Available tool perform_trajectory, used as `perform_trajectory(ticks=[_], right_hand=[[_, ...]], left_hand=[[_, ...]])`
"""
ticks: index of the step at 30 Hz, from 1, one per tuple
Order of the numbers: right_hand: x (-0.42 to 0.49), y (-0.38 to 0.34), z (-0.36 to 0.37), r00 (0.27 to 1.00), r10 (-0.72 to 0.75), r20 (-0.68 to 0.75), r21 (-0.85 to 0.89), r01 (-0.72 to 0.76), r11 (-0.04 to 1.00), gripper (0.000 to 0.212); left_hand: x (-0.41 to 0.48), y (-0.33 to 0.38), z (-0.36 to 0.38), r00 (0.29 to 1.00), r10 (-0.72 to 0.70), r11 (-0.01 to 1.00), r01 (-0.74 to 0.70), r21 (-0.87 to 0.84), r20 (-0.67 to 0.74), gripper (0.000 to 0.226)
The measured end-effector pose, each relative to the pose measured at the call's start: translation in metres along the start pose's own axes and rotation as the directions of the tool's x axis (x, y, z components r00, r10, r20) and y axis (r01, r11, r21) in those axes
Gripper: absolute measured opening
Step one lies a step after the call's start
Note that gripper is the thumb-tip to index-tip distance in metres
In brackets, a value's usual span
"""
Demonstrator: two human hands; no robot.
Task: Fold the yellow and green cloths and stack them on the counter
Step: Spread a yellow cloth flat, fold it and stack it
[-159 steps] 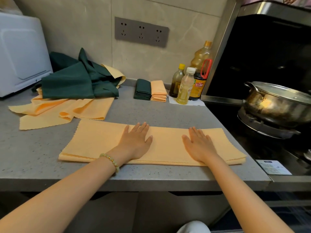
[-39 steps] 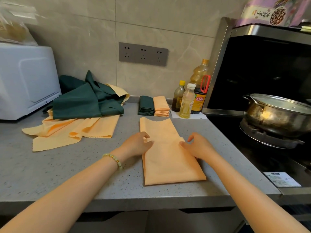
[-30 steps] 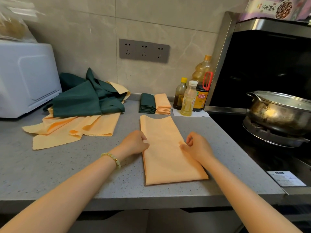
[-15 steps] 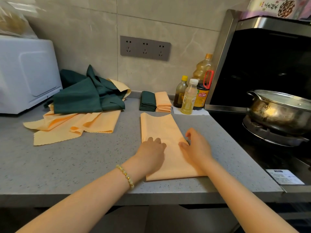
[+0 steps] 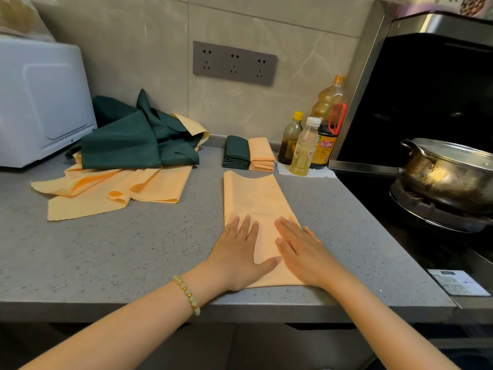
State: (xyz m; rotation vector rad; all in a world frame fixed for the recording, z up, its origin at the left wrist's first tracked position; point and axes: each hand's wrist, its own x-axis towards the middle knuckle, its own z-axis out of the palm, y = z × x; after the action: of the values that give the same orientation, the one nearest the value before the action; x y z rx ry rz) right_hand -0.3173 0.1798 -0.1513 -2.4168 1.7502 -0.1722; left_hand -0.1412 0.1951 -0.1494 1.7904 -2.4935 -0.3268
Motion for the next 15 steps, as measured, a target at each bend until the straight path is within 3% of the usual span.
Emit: perform_trajectory(ticks=[7, 11, 15], right_hand=[[-0.004, 0.007, -0.004, 0.999, -0.038, -0.004, 0.059, 0.038, 0.998, 0.051], [-0.024, 0.001, -0.007, 0.995, -0.079, -0.054, 0.136, 0.085, 0.987, 0.042], [-0.034, 0.01, -0.013, 0.984, -0.166, -0.069, 0.013, 0.168, 0.986, 0.04]], left_hand=[[-0.005, -0.009, -0.006, 0.998, 0.023, 1.0, -0.021, -0.018, 0.064, 0.116], [-0.013, -0.027, -0.009, 0.99, 0.088, 0.996, -0.087, -0.014, 0.107, 0.115], [-0.024, -0.044, -0.016, 0.975, 0.185, 0.982, -0.186, 0.0, 0.126, 0.1]])
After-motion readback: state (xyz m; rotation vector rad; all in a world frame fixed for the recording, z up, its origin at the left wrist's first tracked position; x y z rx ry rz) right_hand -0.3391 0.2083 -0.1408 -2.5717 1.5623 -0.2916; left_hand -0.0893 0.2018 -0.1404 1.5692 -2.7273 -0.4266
